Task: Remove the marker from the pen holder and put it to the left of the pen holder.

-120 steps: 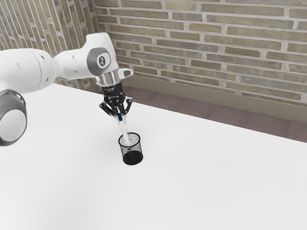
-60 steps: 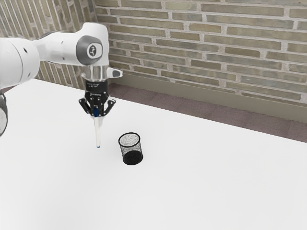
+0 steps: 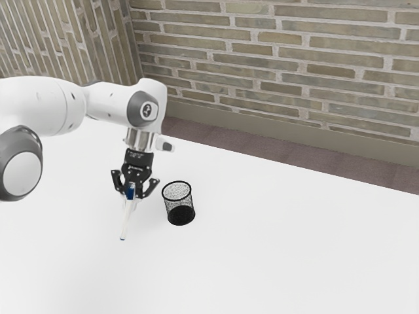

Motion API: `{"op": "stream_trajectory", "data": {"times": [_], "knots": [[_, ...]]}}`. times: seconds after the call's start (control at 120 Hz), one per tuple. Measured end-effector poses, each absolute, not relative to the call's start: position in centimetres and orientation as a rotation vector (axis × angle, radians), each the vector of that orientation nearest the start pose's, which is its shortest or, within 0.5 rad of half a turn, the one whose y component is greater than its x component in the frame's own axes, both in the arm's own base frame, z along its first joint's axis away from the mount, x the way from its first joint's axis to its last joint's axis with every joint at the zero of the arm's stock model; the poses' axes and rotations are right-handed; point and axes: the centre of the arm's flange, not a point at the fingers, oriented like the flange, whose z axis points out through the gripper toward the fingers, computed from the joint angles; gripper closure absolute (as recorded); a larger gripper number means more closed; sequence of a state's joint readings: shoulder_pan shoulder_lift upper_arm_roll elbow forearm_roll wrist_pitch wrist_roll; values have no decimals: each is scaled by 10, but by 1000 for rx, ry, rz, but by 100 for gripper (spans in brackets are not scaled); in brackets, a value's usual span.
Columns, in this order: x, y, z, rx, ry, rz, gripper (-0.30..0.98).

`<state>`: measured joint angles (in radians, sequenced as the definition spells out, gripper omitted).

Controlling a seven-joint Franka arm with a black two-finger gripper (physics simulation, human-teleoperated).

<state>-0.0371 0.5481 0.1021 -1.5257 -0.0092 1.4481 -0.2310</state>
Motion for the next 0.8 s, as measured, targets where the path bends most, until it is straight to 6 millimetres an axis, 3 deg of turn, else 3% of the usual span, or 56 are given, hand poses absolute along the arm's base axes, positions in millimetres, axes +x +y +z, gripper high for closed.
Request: {"op": "stream_trajectory", "data": {"times": [0.125, 0.267, 0.3, 0.333, 0.367, 0.475, 0.533, 0.667, 0.8], "knots": [[621, 34, 318, -2888, -418, 911, 37], [627, 38, 343, -2922, -403, 848, 19], [627, 39, 357, -2934, -400, 821, 16], [626, 40, 379, -2951, -398, 777, 14], [621, 41, 414, -2973, -394, 713, 12], [586, 33, 549, -3049, -349, 391, 7], [574, 20, 583, -3069, -296, 250, 5], [552, 4, 598, -3078, -229, 149, 3], [551, -5, 609, -3079, -172, 90, 2]]}}
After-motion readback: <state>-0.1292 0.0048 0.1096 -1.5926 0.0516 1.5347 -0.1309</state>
